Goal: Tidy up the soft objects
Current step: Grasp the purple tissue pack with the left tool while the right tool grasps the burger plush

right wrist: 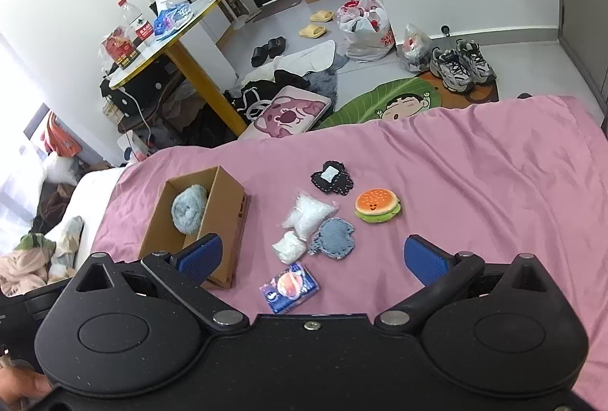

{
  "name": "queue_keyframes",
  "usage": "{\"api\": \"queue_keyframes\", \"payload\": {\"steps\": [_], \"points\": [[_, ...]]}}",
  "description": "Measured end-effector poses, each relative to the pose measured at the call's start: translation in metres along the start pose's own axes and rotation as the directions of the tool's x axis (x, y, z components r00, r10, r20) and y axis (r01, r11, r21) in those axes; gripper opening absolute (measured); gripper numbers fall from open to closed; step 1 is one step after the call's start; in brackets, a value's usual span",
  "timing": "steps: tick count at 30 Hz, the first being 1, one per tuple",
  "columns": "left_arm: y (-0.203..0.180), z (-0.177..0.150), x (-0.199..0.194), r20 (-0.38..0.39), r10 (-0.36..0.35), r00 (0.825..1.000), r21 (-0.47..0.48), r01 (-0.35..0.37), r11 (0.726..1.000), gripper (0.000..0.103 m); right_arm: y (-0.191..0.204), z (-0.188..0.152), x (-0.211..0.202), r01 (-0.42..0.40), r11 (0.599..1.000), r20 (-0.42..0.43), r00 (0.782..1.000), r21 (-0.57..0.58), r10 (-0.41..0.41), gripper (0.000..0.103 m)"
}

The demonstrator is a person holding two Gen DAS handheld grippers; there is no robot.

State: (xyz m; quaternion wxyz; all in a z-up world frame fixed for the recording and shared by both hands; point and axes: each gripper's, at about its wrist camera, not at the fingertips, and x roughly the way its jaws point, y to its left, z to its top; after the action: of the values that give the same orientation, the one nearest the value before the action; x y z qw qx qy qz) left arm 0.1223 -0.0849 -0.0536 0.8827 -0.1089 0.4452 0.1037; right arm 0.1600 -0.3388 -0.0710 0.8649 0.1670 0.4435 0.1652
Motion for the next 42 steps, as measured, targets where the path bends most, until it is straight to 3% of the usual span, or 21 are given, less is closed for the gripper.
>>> {"api": "queue_keyframes", "payload": {"steps": [12, 20, 28, 42], "points": [[-0.025, -0.018, 0.015, -0.016, -0.007, 1.000, 0.086, 0.008, 0.996, 0.094, -0.018, -0.003, 0.011, -0.010, 0.999, -0.048, 0.999, -0.031, 0.008, 0.103], [-0.033, -0.022, 0.042, -0.070, -0.022, 0.997, 0.088, 0.028, 0.996, 0.093, -0.030, -0.003, 0.035, -0.017, 1.000, -0.102, 0.995, 0.023, 0.019, 0.103], [-0.040, -0.025, 0.073, -0.114, -0.005, 0.993, 0.091, 0.015, 0.996, 0.092, -0.044, 0.006, 0.056, -0.018, 0.996, -0.096, 0.995, 0.091, 0.027, 0.103], [-0.035, -0.031, 0.147, -0.268, 0.029, 0.963, -0.016, -0.035, 0.999, 0.092, -0.055, 0.017, 0.108, 0.018, 0.994, -0.152, 0.988, 0.107, -0.002, 0.103]]}}
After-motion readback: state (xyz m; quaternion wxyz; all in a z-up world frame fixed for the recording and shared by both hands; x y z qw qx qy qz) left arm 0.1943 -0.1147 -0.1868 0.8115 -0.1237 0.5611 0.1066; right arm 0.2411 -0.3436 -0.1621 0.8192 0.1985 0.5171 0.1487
